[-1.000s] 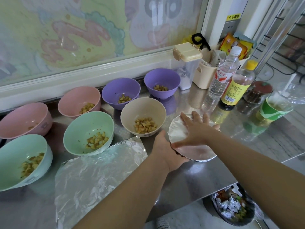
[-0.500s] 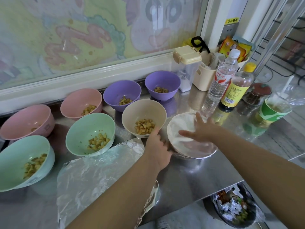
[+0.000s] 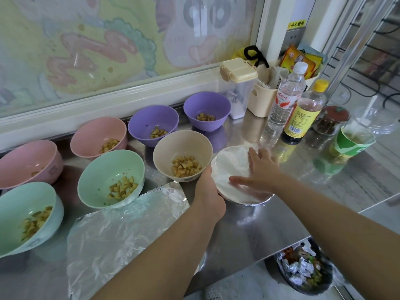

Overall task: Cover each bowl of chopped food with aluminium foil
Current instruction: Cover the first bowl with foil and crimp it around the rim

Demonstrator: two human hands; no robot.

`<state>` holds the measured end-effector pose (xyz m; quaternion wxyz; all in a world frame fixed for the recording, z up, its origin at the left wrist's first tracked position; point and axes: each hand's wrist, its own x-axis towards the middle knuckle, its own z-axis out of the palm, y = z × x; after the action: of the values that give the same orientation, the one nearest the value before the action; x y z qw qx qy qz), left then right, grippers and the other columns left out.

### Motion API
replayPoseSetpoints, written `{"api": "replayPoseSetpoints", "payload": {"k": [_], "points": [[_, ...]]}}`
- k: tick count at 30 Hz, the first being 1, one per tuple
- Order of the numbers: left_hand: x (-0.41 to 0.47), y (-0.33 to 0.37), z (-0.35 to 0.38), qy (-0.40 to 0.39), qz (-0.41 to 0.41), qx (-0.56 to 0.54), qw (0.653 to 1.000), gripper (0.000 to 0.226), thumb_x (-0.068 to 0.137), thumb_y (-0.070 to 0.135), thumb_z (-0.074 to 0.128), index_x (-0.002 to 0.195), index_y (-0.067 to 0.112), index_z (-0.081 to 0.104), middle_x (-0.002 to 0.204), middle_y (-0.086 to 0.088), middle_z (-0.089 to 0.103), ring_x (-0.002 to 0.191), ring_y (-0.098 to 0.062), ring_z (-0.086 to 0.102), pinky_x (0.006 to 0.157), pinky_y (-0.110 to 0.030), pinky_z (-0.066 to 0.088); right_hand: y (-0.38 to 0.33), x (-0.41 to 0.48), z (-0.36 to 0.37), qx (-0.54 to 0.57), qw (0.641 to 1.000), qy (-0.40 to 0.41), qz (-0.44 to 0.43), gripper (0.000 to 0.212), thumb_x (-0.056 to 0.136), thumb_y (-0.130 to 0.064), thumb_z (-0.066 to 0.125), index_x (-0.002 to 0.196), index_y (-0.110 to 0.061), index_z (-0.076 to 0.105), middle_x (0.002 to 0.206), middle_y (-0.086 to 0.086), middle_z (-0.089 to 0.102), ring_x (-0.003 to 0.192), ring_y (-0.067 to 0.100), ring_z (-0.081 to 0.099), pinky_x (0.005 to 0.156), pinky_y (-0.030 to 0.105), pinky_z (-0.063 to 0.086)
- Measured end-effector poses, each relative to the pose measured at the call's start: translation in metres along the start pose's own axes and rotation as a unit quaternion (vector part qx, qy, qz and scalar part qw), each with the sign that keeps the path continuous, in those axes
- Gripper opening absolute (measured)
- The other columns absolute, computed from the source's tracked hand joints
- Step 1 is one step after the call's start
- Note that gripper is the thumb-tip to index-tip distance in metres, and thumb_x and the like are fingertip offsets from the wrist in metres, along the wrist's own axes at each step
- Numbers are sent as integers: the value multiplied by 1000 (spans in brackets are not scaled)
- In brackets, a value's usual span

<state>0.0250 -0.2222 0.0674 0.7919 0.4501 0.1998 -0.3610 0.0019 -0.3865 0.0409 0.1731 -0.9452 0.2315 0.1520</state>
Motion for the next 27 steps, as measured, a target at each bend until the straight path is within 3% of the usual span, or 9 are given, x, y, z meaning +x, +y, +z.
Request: {"api": "replayPoseSetpoints", "payload": {"k": [4,6,8,11,14,17,21,24,27], "points": [[9,-1,2,22,-16,5,1000,39,101,41,49,128,19,67,118,-7,73,108,-27,69,103,-44,50,1,-3,4,11,1000,7,25,149,44,-107,41,161,-25,-4,165,9,5,150,45,15,117,58,26],[14,0,1,18,-10,9,1000,32,102,31,47,113,15,73,111,-9,74,96,-23,73,92,-38,55,8,-3,4,7,999,-6,45,145,50,-105,45,160,-26,-6,166,12,4,149,47,18,117,59,30],[20,1,-3,29,5,-8,1000,25,100,19,48,91,13,71,105,-11,71,85,-20,70,81,-32,55,19,-2,1,13,998,1,60,153,36,-112,35,159,-33,-9,166,12,13,147,46,25,112,63,35],[18,-2,-4,70,18,-22,997,21,96,15,55,82,11,70,97,-9,72,82,-20,68,75,-30,54,27,2,-5,42,996,27,68,156,26,-114,28,157,-39,-9,163,17,17,145,47,31,111,66,35],[13,-17,-7,99,-16,-2,995,18,97,18,56,93,12,72,90,-6,74,80,-21,68,70,-29,54,17,0,-10,57,998,24,18,136,59,-97,50,162,-25,-3,170,10,2,155,37,8,123,57,17],[5,-25,-2,87,-61,-40,993,24,103,25,48,118,12,62,112,-11,71,97,-28,66,73,-36,53,12,0,-7,74,997,25,-7,116,77,-79,58,162,-16,10,167,9,14,153,35,16,123,48,16],[6,-22,5,62,-76,-40,994,36,105,32,43,134,13,54,131,-15,63,111,-34,61,82,-40,50,13,0,-6,86,996,38,3,108,79,-76,62,159,-15,22,161,10,28,145,36,33,117,47,29],[12,-18,5,29,-91,-30,995,44,106,39,38,138,13,53,129,-14,64,111,-33,61,83,-40,49,17,-4,-9,92,995,39,16,109,78,-77,63,157,-13,25,158,12,32,138,34,43,112,47,39],[12,-9,8,-23,-87,-26,996,46,104,34,36,133,9,60,126,-16,67,116,-35,63,101,-45,48,26,-4,-10,93,994,29,58,111,77,-74,67,156,-8,26,156,17,33,135,36,46,108,48,44]]}}
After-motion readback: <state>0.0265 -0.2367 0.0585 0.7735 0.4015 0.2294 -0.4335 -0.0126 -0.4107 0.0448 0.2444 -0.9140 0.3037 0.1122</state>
